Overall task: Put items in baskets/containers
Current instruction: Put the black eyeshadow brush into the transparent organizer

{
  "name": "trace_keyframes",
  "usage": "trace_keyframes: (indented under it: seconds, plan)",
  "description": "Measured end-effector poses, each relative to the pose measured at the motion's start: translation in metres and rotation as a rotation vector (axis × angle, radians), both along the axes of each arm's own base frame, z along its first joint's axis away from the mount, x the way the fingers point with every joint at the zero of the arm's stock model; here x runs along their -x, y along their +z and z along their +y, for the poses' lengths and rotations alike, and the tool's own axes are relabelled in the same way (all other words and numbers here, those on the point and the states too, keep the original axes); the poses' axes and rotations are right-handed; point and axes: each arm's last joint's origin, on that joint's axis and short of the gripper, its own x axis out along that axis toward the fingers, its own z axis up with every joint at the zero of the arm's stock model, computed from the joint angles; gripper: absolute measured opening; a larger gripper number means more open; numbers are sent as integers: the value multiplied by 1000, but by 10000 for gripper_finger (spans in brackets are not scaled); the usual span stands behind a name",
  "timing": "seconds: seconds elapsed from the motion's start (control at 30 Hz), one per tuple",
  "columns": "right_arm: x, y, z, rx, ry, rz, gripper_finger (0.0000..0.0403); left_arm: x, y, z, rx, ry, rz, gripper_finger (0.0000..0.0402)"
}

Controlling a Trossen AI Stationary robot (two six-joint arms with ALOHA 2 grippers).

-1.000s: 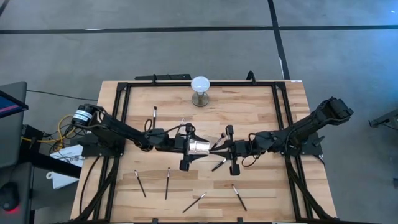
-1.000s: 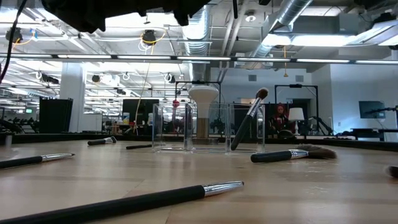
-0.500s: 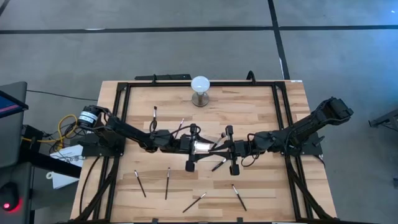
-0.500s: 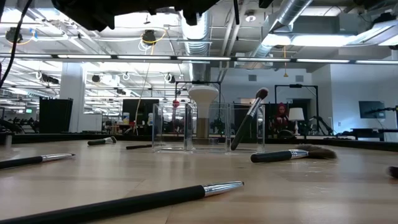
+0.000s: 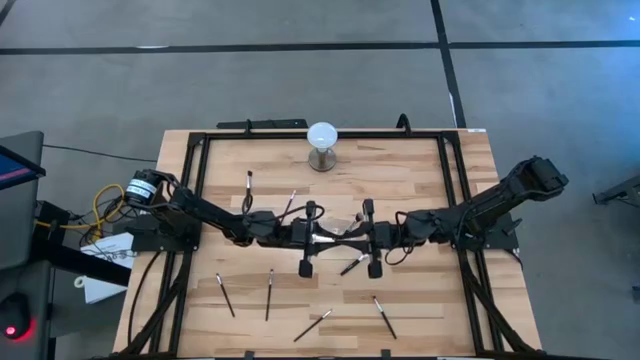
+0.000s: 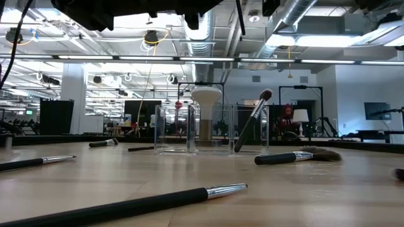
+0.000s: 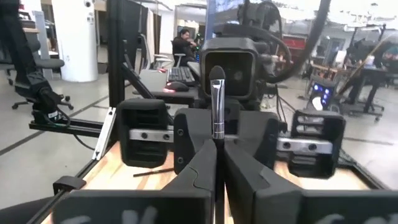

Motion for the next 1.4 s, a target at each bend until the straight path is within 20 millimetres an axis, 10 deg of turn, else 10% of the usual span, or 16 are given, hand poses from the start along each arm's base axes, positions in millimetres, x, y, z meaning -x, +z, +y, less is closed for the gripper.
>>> trace_keyframes:
  seconds: [0.33,0.63,0.83,1.4]
  plan:
    - [2,-1,-4,3,-106,28,119,5,-5,17,-30,162,146,15]
    - [11,4,11,3,-65,17,182,70,-14,55,47,353,234,16]
    - [15,0,21,22,-77,51,184,98,-39,76,230,316,180,21]
    - [17,-11,22,30,-94,156,134,74,-65,59,336,293,291,26]
